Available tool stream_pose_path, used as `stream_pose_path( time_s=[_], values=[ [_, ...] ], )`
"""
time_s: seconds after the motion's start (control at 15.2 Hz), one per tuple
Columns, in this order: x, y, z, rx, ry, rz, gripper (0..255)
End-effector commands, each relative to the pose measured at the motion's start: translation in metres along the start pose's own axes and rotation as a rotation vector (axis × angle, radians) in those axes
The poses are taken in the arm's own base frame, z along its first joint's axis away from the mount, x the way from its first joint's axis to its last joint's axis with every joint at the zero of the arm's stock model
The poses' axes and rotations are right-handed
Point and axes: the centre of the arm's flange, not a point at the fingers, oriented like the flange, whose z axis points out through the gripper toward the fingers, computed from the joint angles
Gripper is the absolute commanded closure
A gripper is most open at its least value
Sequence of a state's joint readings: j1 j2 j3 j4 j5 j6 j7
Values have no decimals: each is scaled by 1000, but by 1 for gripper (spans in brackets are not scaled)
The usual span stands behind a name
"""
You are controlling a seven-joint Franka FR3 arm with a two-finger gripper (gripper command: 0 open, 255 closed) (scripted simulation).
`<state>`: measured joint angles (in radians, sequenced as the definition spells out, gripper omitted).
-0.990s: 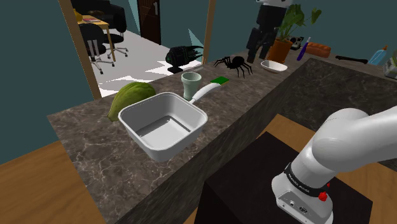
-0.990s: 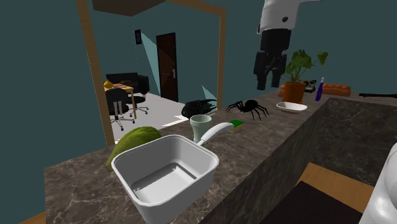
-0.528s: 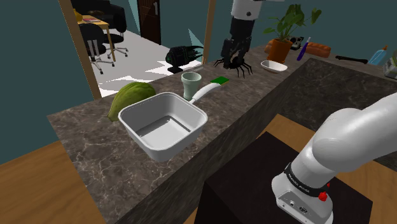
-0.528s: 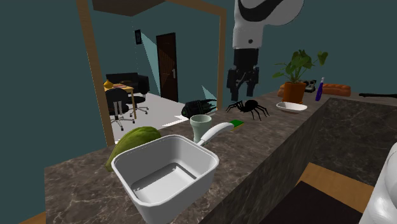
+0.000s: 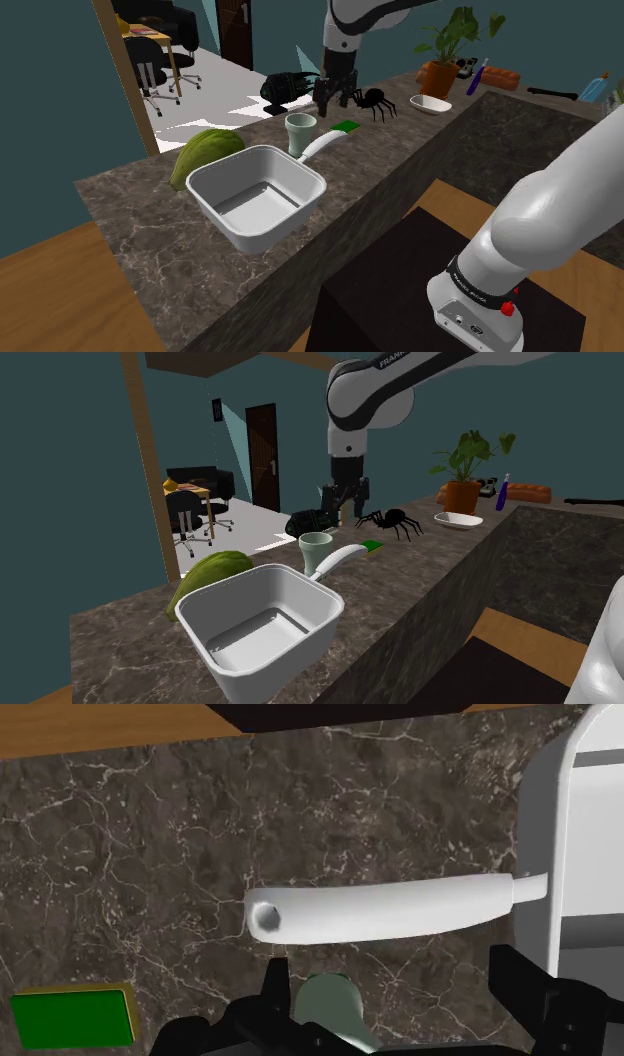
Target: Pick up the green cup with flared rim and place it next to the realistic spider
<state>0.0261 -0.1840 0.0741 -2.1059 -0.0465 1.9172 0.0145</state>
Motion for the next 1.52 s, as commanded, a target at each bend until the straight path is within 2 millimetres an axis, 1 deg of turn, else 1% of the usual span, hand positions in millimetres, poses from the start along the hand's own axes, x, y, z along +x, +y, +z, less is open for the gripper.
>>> stream_pose_path(
  time_s=[0.0, 0.73, 0.79, 1.19, 1.25, 1.45],
  values=[
    [22, -8, 11, -12, 2, -3, 0],
    [146, -34, 81, -80, 11, -16, 0],
    [150, -35, 83, -83, 11, -16, 0],
    [151, -32, 115, -83, 11, -16, 0],
    [151, -32, 123, -83, 11, -16, 0],
    [151, -32, 123, -83, 11, -16, 0]
  ],
)
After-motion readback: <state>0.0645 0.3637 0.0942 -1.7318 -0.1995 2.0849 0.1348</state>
